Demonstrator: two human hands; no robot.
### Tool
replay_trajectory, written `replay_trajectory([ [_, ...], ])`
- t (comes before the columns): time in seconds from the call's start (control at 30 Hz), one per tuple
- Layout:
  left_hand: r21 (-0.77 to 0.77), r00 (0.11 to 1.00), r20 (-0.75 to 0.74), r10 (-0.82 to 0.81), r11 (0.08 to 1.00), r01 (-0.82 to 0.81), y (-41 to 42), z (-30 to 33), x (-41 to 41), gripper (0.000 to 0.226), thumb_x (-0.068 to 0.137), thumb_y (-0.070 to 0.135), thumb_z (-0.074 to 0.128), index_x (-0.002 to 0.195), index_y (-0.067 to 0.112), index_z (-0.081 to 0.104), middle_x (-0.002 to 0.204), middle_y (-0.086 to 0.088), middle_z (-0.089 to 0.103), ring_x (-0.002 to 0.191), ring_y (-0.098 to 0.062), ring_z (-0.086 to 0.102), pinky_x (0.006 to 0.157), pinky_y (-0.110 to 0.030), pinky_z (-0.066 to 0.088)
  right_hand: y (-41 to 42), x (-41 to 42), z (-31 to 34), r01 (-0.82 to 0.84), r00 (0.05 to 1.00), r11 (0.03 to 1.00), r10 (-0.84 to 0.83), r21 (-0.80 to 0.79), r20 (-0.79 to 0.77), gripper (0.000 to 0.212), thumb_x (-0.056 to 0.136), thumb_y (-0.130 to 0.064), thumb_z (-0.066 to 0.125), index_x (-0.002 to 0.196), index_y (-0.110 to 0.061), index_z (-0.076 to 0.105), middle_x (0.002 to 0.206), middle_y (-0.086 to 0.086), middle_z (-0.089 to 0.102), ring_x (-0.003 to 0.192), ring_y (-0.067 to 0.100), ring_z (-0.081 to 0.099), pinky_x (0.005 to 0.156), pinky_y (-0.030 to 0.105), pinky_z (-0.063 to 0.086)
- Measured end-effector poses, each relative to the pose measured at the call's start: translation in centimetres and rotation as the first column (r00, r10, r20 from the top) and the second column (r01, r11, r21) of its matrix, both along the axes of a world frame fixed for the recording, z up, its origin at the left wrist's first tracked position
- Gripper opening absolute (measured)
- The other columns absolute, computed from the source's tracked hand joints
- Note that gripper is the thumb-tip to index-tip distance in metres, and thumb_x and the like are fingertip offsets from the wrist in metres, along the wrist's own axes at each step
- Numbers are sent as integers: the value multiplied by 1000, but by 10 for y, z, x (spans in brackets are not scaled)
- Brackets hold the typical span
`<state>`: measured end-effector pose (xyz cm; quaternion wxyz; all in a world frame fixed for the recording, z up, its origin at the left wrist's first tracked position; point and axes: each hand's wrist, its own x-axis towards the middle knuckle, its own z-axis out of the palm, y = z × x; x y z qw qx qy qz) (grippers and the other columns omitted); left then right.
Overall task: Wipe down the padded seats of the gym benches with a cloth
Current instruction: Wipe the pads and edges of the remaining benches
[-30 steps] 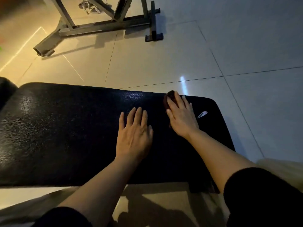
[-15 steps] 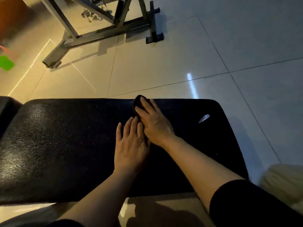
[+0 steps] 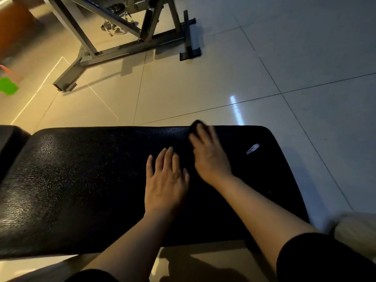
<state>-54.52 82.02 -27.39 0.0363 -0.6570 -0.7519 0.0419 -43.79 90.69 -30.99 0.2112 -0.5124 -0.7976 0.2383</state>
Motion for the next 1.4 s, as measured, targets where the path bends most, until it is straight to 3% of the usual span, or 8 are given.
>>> replay_trajectory([
  [0.17,21,1000,-19,6,1000,-5,-2,0,2,65,94,42,15,146,10,34,155,-9,31,146,-22,19,120,-46,7,-9,-4,10,-193,981,981,193,-32,-6,56,98,-17,45,151,-27,29,163,-11,-1,149,18,-12,117,41,26],
  [0.27,27,1000,8,15,1000,-15,0,1,2,62,97,43,15,149,12,29,159,-5,22,148,-18,10,121,-43,-1,12,30,-6,7,999,1000,-6,-28,34,59,92,-6,44,148,-25,36,163,-7,4,150,22,-3,120,37,19],
  [0.4,18,1000,25,8,1000,-8,0,4,0,57,101,41,21,151,14,19,161,-2,11,148,-16,-1,120,-41,-7,21,71,-11,268,963,949,-264,-164,50,55,99,-10,38,151,-25,30,163,-5,3,149,24,-7,118,55,16],
  [0.53,17,999,27,19,1000,-19,0,4,2,58,101,42,20,152,14,17,161,-3,9,148,-16,-2,120,-41,-8,-4,37,7,169,986,986,-169,-3,-1,49,98,-8,42,146,-9,39,159,3,24,149,26,0,120,35,-7],
  [0.7,3,1000,17,10,1000,-10,-2,5,3,59,101,42,17,153,14,14,162,-4,7,149,-17,-4,120,-43,-7,-33,8,10,-66,996,998,65,-17,-65,49,98,-22,48,147,-20,40,157,-9,24,149,21,-4,115,37,26],
  [0.97,-1,1000,14,28,1000,-28,-2,5,3,59,101,43,17,153,14,15,162,-3,8,149,-17,-2,120,-43,-6,-11,54,-1,245,969,960,-246,-132,8,44,101,-17,40,144,-21,43,155,-1,30,149,26,6,117,36,21],
  [1.23,-14,1000,-4,6,1000,-6,-4,7,4,58,99,38,8,152,15,12,161,-4,6,149,-18,-4,120,-44,-6,-47,4,25,-95,995,993,95,-70,-13,45,99,-26,46,144,-26,41,153,-9,29,150,22,-2,109,40,38],
  [1.4,27,999,43,20,999,-21,-3,5,3,57,101,41,19,151,14,20,161,-4,13,149,-17,1,120,-43,-4,-22,55,8,176,984,978,-170,-111,59,49,94,-6,43,139,-23,49,154,-10,30,149,20,5,111,37,33],
])
